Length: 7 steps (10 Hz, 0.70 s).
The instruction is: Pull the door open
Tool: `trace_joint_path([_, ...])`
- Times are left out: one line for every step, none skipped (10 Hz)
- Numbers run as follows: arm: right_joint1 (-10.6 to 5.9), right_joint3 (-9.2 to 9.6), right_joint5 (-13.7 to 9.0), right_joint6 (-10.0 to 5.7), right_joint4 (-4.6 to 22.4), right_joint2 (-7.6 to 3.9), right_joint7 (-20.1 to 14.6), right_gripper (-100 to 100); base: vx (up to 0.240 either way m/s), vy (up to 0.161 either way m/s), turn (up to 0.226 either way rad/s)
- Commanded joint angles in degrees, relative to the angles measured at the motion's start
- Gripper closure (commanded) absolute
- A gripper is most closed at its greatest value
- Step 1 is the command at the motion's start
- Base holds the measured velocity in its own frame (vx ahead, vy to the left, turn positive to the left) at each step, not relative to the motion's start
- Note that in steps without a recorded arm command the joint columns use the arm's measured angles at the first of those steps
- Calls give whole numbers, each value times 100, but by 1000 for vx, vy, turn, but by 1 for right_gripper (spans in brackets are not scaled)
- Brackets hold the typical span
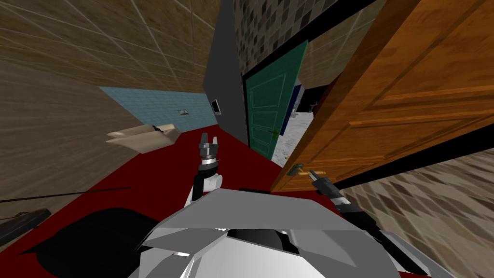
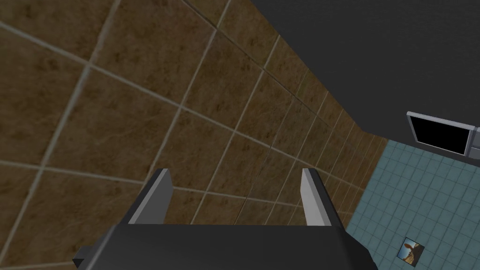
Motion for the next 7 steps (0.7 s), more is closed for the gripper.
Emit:
trace_joint_path([15, 35, 19, -113, 44, -25, -32, 100, -198, -64, 150])
trace_joint_path([18, 43, 25, -175, 80, -48, -51, 100, -211, -92, 170])
trace_joint_path([20, 50, 32, -236, 115, -70, -69, 100, -213, -92, 169])
trace_joint_path([23, 57, 38, -295, 148, -92, -86, 100, -208, -66, 125])
trace_joint_path([25, 64, 43, -347, 178, -111, -102, 100, -202, -90, 116])
trace_joint_path([27, 69, 48, -391, 204, -128, -115, 100, -174, -96, 118])
trace_joint_path([29, 73, 51, -424, 222, -140, -124, 100, -167, -75, 101])
